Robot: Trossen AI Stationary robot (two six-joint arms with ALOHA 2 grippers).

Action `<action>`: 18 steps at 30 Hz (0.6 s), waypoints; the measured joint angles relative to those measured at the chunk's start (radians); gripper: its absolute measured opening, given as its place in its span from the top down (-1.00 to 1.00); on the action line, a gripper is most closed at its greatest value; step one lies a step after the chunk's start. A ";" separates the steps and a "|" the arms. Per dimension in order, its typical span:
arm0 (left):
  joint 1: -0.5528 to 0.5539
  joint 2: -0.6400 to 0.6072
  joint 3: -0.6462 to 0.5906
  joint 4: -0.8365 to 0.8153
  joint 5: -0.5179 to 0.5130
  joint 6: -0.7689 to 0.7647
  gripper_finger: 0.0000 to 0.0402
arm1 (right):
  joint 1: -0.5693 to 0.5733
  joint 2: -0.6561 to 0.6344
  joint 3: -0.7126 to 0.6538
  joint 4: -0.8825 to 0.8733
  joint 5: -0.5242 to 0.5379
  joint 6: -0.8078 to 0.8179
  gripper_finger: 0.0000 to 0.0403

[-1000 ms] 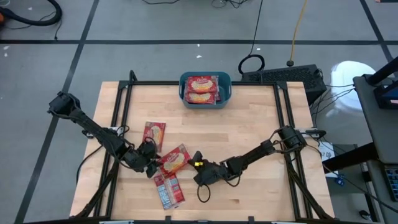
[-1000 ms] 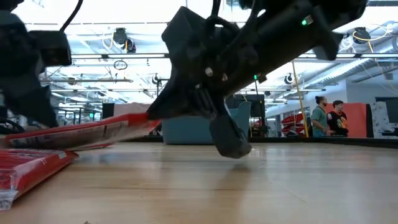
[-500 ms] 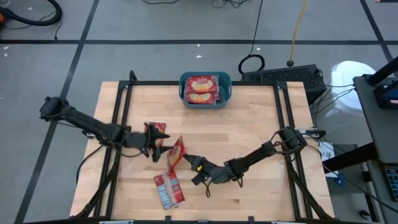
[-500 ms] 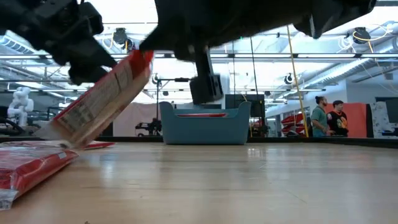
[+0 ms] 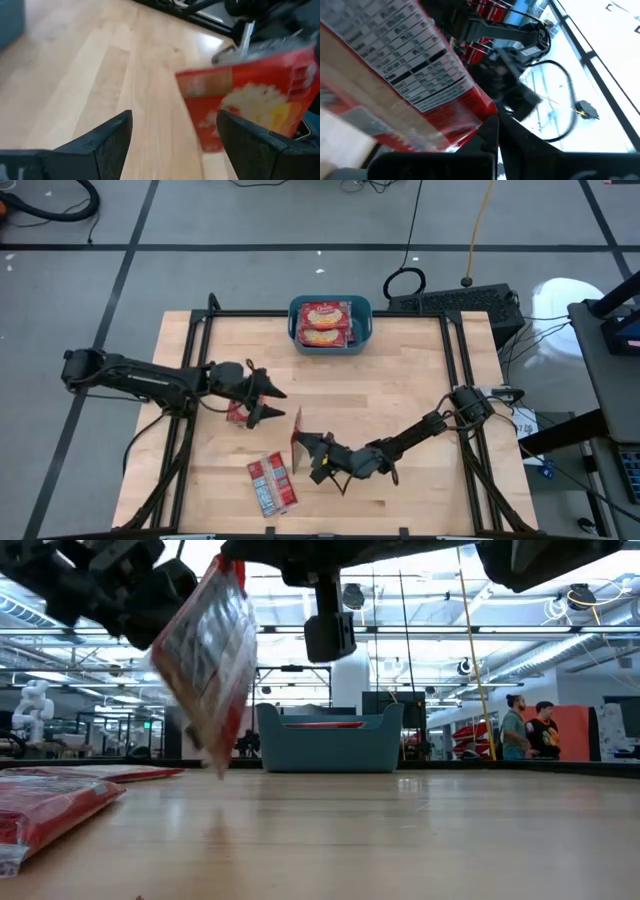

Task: Sort popcorn bags into baskets
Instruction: Put the red popcorn bag into the blue bin

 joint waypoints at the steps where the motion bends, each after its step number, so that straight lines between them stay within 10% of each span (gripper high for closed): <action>1: 0.008 0.023 -0.014 0.052 0.024 -0.001 -0.46 | 0.001 -0.001 0.000 0.014 0.001 -0.020 1.00; 18: -0.054 0.486 -0.121 1.124 0.155 -0.136 -0.46 | 0.022 -0.212 -0.010 0.075 -0.068 0.000 1.00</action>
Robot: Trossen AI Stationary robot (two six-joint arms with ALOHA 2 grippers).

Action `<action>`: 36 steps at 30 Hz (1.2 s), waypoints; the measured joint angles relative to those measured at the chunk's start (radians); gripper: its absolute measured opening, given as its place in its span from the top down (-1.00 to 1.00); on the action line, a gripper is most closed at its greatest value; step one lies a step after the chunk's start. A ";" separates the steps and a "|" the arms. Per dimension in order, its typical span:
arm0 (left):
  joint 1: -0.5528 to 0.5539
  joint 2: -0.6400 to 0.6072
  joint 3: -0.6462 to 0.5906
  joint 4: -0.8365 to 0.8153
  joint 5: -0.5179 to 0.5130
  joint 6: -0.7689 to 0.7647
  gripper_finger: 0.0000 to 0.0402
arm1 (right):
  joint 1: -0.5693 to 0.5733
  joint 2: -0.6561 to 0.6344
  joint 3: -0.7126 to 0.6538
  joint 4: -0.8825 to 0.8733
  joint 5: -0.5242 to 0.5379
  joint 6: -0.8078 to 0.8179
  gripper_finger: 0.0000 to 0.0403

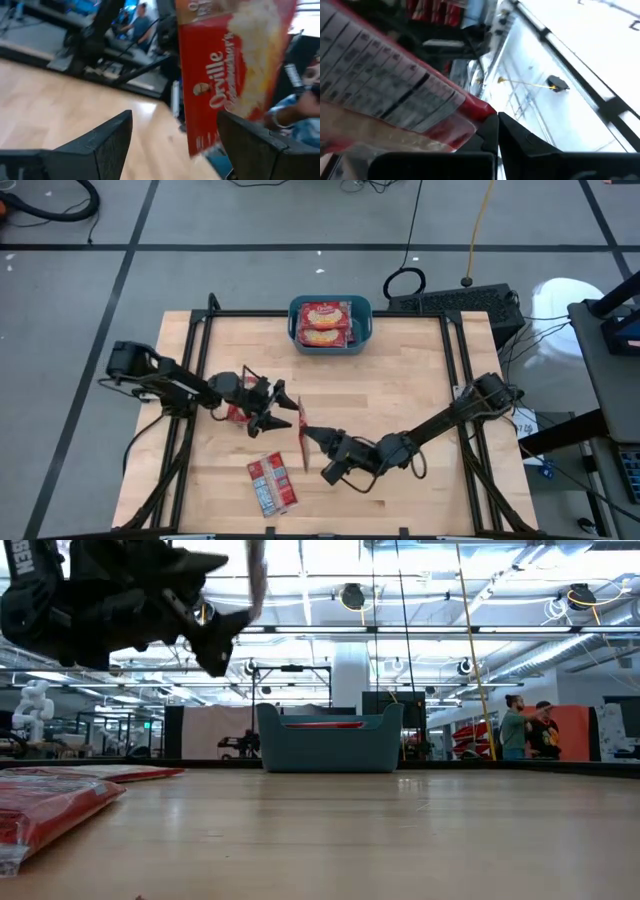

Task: Sort popcorn bags into baskets
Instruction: Put the red popcorn bag into the blue bin

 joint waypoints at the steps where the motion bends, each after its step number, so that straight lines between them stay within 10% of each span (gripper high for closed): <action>1: -0.003 0.015 0.004 0.034 0.006 -0.003 -0.46 | 0.000 -0.020 -0.009 -0.007 -0.017 0.011 1.00; 21: -0.037 0.151 0.295 0.074 0.217 0.091 -0.38 | -0.020 -0.192 -0.126 -0.078 -0.148 0.242 1.00; 36: -0.037 0.151 0.306 -0.079 0.157 0.165 0.94 | -0.083 -0.192 -0.188 0.017 0.096 0.290 1.00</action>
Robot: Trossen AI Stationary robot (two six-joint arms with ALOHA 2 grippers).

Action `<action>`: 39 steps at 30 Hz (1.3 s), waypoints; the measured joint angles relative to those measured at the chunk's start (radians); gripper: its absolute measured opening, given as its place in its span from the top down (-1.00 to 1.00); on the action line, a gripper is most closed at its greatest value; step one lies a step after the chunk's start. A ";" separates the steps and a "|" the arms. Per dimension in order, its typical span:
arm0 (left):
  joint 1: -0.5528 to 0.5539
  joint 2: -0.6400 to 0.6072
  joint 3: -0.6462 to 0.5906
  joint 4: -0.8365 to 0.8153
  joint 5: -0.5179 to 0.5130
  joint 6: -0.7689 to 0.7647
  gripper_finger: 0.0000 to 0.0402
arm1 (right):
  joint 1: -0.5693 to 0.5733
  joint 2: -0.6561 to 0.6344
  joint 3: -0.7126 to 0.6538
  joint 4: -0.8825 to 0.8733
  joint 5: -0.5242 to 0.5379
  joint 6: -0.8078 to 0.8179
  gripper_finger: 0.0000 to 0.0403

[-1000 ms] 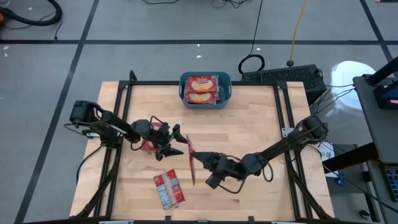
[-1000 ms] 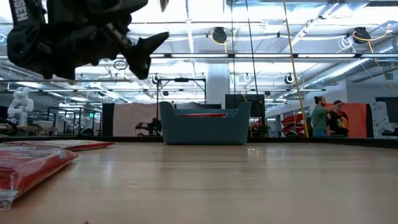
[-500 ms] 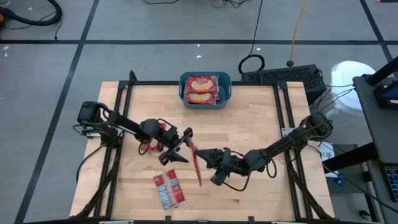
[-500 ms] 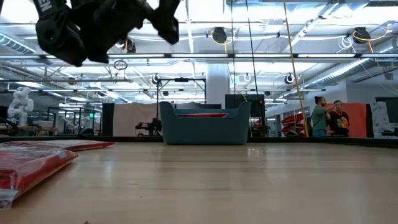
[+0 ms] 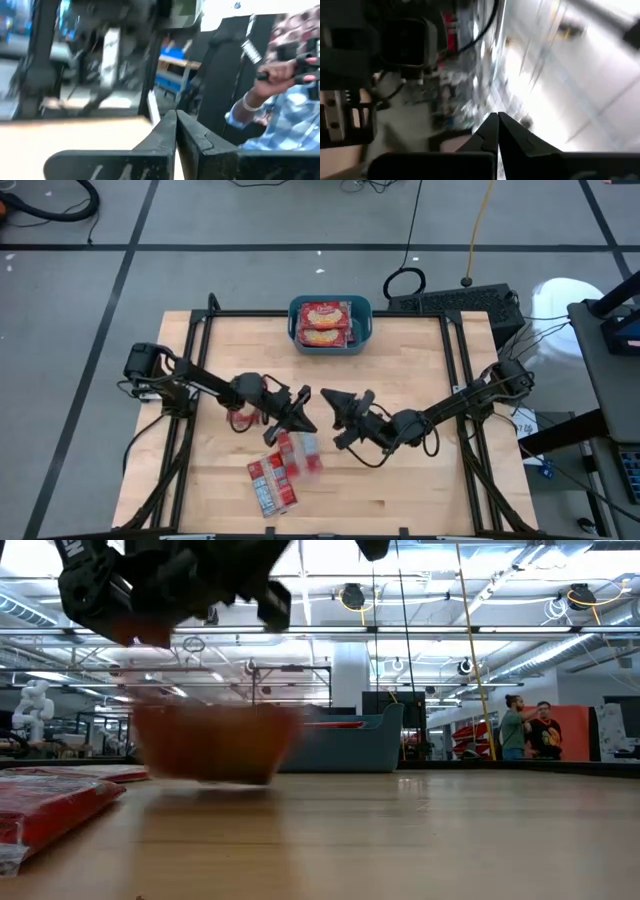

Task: Sort popcorn bags into baskets
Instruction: Put the red popcorn bag into the blue bin

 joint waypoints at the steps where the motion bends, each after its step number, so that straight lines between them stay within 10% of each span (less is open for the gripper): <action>1: 0.004 0.000 0.000 -0.036 -0.001 0.000 0.95 | 0.000 0.000 0.000 -0.008 0.034 0.063 1.00; 7: 0.011 0.000 -0.001 -0.160 -0.022 0.022 0.90 | 0.024 -0.002 0.000 -0.409 0.107 0.679 0.92; 12: 0.013 -0.017 -0.001 -0.302 -0.048 0.027 0.94 | 0.050 -0.002 -0.001 -0.751 -0.263 1.330 0.67; 18: -0.034 -0.115 -0.001 -0.614 -0.248 0.112 0.95 | 0.053 0.026 0.000 -0.895 -0.535 1.747 0.36; 26: -0.238 -0.232 -0.001 -0.934 -0.619 0.270 0.78 | 0.076 0.111 0.000 -0.954 -0.607 1.927 0.08; 39: -0.458 -0.232 0.000 -1.095 -0.824 0.229 -0.05 | 0.062 0.222 0.000 -0.913 -0.683 1.936 0.02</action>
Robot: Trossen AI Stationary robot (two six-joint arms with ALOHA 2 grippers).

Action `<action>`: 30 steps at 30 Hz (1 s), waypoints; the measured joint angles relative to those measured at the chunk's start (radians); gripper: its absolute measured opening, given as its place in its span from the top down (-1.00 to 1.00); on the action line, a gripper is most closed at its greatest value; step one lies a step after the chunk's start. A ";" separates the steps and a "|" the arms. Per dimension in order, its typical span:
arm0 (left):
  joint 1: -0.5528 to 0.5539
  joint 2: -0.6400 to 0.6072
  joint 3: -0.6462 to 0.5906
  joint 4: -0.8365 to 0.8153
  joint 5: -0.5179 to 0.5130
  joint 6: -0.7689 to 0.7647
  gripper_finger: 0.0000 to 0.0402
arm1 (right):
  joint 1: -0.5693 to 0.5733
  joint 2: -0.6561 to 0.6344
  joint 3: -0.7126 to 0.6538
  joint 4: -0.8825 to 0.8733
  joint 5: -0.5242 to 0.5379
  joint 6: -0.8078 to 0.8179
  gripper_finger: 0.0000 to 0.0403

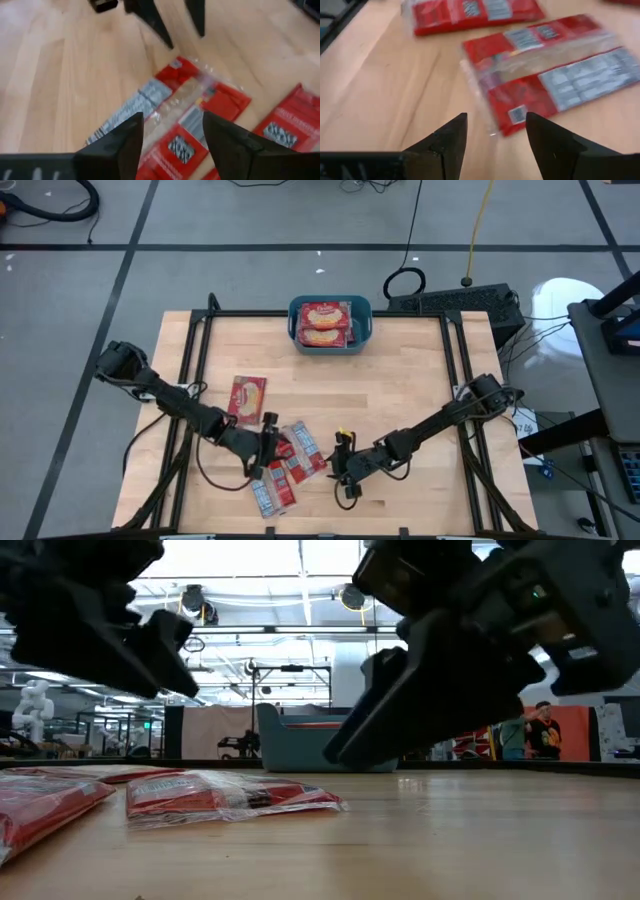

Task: Sort popcorn bags into baskets
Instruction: Put the red popcorn bag into the blue bin

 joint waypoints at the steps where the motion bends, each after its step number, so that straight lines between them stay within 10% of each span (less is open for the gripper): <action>1: -0.003 0.000 0.000 -0.015 -0.002 -0.005 -0.05 | -0.003 0.006 0.000 0.018 -0.009 0.001 0.02; 21: 0.074 0.165 0.002 -0.068 -0.029 -0.026 0.39 | -0.099 0.085 0.000 0.092 0.034 0.038 0.06; 30: 0.078 0.169 0.003 -0.076 -0.031 -0.031 0.39 | -0.112 0.085 -0.001 0.109 0.027 -0.079 0.72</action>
